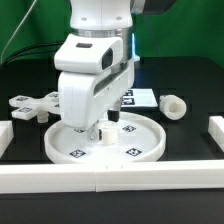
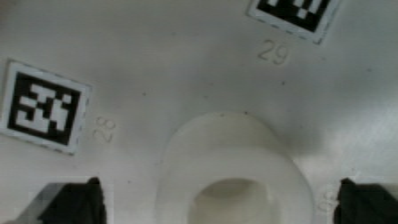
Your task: Assemble round table
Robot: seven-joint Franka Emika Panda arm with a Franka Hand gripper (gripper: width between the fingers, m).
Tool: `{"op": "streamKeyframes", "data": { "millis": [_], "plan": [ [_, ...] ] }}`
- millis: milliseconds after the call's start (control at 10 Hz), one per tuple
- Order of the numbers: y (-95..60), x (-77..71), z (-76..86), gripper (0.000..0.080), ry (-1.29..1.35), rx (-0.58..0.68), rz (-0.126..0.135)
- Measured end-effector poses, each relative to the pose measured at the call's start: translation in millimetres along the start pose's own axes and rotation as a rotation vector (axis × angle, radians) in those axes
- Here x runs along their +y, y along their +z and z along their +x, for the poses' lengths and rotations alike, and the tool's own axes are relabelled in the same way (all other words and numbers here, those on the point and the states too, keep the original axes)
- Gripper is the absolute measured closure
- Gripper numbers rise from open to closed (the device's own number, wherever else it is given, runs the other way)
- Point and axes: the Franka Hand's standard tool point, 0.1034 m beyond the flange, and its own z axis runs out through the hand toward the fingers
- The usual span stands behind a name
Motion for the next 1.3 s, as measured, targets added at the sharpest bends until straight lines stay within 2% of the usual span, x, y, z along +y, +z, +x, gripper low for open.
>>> {"op": "streamKeyframes", "data": {
  "millis": [400, 600, 1200, 1300],
  "plan": [
    [6.3, -3.2, -0.7, 0.015, 0.0, -0.003, 0.011],
    [6.2, -3.1, -0.7, 0.0395, 0.0, -0.003, 0.011],
    [6.1, -3.3, 0.6, 0.0393, -0.001, -0.003, 0.011],
    [5.8, -4.6, 10.8, 0.0392, -0.016, -0.001, 0.015]
  ]
}}
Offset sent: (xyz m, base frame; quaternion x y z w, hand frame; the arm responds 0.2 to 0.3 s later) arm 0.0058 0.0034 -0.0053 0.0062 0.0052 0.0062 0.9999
